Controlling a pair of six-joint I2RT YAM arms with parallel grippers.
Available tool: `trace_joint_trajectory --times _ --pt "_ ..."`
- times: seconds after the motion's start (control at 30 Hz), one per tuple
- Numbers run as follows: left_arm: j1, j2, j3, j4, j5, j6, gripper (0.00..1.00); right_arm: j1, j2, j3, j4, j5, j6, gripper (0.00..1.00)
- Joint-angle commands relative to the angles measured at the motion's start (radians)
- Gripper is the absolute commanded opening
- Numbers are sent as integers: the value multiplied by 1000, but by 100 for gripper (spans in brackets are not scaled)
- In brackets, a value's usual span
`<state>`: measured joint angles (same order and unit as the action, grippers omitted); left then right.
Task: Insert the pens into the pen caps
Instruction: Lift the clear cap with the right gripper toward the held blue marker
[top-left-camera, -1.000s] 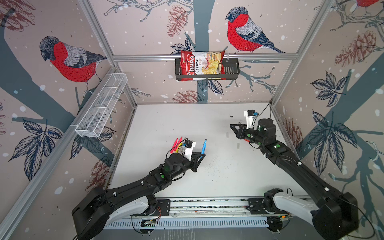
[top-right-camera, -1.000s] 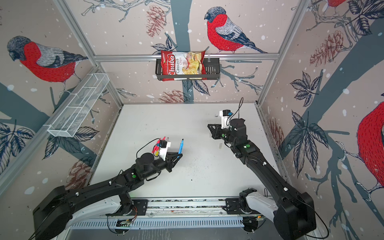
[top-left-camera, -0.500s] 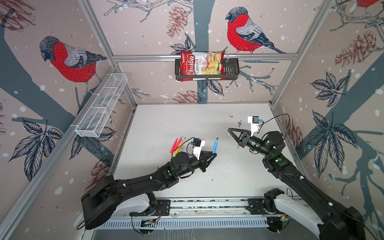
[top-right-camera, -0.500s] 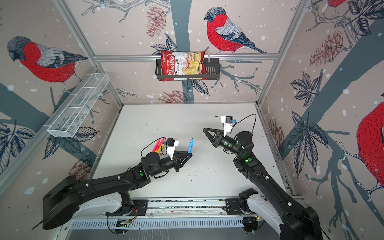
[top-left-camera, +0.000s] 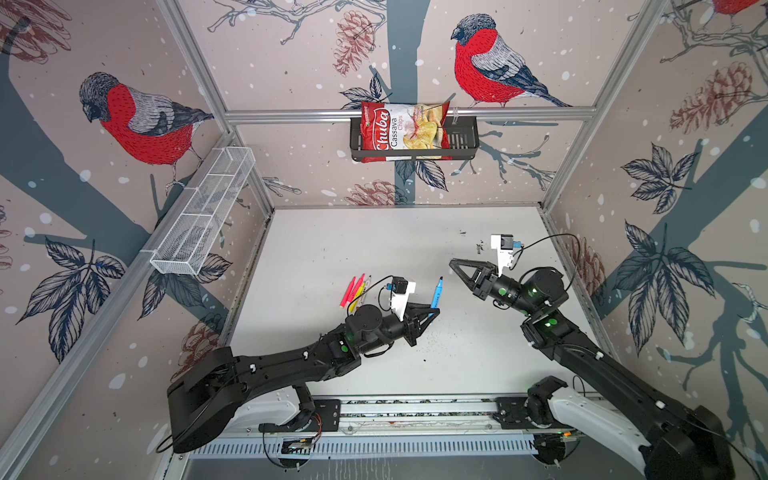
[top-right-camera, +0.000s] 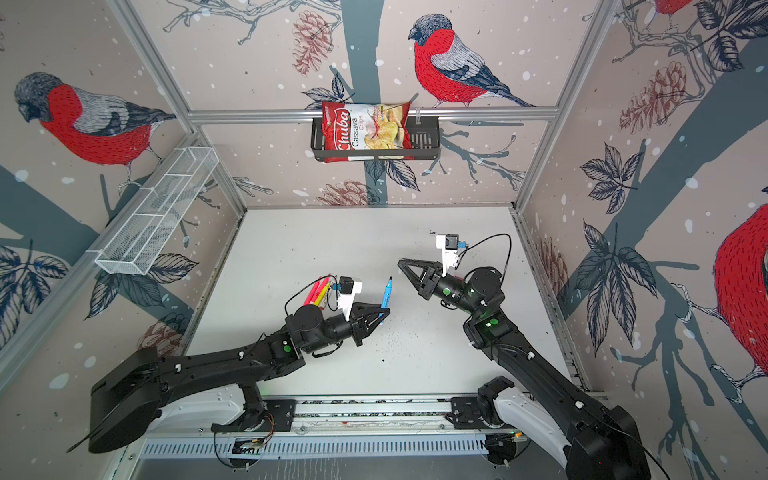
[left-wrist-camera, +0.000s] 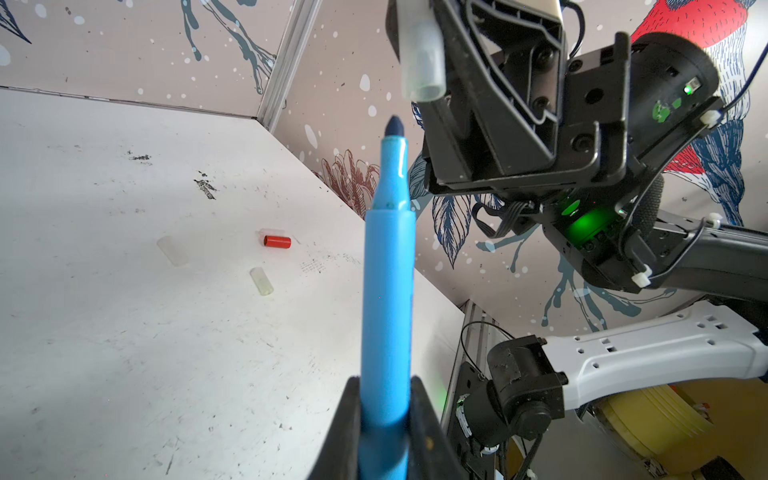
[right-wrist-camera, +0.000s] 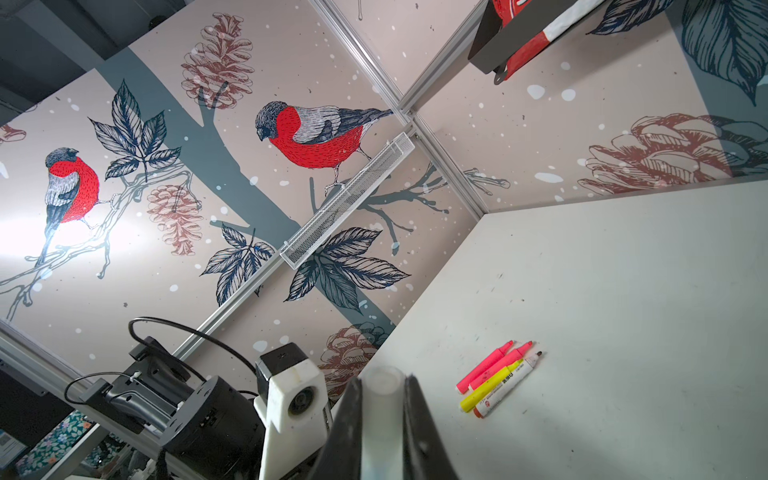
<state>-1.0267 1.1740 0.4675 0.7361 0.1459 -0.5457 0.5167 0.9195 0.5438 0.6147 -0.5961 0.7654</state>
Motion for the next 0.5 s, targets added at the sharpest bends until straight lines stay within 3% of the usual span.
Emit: trace_joint_trajectory --times 0.0,0.47 --pt "-6 3 8 55 -10 2 0 11 4 -1 63 20 14 11" --pt "-7 -2 11 57 -16 16 0 40 37 -1 107 30 31 11"
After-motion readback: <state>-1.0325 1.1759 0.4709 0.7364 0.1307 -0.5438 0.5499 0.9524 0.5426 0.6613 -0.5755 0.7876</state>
